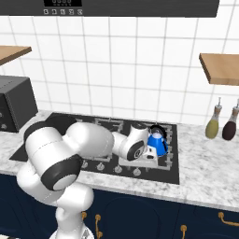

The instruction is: Pick the kettle from the counter and place it on a stove burner. Then turn the burner on.

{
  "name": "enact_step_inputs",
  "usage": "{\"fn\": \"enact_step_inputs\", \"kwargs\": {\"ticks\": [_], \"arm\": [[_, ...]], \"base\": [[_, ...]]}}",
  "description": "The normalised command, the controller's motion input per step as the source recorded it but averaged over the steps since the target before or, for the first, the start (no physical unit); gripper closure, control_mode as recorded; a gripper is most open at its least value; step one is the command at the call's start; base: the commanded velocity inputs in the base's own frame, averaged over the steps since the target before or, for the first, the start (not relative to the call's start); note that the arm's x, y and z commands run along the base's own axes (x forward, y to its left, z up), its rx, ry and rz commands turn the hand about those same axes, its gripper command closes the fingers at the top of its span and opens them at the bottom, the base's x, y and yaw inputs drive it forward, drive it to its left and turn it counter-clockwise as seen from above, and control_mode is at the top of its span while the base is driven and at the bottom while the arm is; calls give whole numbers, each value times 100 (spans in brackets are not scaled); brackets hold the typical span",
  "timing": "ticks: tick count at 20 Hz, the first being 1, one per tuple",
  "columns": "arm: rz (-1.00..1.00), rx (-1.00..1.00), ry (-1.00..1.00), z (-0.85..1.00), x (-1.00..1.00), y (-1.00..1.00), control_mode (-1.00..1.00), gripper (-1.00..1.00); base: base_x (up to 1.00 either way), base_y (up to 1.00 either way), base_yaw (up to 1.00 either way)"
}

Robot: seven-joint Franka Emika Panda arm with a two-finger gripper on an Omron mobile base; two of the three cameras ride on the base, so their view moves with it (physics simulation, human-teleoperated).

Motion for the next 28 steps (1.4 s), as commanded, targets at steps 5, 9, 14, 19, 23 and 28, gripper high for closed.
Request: {"fn": "enact_step_inputs", "kwargs": {"ticks": [5,9,14,19,23,28], "arm": [[0,0,0,-17,0,0,-100,-100],[0,0,0,0,0,0,-100,100],[0,0,-1,0,0,0,-100,100],[10,-1,-5,0,-13,0,-100,100],[25,-8,-12,0,-26,0,-100,100],[32,-12,-16,0,-22,0,-100,100]], "base": [[0,0,0],[0,0,0],[0,0,0],[0,0,0],[0,0,0],[0,0,0]]}}
